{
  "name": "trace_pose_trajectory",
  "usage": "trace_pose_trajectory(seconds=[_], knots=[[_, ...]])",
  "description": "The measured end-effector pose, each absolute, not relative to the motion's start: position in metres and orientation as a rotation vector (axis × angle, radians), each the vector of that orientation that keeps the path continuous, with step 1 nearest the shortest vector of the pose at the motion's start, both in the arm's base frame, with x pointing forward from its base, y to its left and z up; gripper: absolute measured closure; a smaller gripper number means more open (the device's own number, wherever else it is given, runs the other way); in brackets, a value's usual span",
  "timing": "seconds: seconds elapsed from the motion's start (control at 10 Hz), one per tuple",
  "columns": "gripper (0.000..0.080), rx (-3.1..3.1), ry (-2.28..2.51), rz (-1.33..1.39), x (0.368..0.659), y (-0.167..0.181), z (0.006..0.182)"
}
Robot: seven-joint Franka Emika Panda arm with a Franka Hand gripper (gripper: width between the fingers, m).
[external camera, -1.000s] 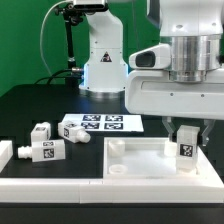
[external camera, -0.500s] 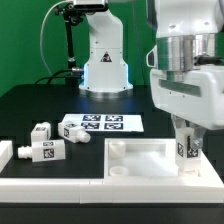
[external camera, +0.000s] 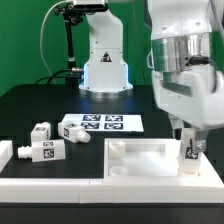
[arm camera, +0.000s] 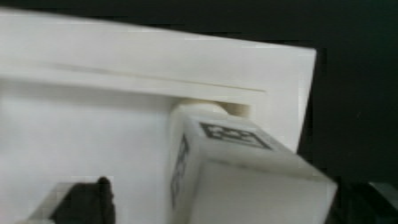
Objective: Assemble one leg
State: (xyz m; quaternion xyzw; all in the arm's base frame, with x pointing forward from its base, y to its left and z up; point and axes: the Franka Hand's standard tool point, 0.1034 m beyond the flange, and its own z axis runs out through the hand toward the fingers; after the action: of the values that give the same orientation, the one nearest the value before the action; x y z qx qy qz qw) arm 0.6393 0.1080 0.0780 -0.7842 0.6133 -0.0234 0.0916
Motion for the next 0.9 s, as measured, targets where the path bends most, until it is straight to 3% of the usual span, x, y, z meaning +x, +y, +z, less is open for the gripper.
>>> trace_pose_trajectory(seconds=[0.1, 0.6, 0.8, 0.9], knots=[[0.0166, -2.471, 1.623, -0.092, 0.6419, 0.1083, 0.0802], [0.0150, -2.791, 1.075, -0.141, 0.6408, 0.1053, 0.0790], [0.0150, -3.030, 0.515, -0.172, 0.6420, 0.1066, 0.0763], [0.0150, -3.033, 0.498, -0.151, 0.6409, 0.1083, 0.0755]])
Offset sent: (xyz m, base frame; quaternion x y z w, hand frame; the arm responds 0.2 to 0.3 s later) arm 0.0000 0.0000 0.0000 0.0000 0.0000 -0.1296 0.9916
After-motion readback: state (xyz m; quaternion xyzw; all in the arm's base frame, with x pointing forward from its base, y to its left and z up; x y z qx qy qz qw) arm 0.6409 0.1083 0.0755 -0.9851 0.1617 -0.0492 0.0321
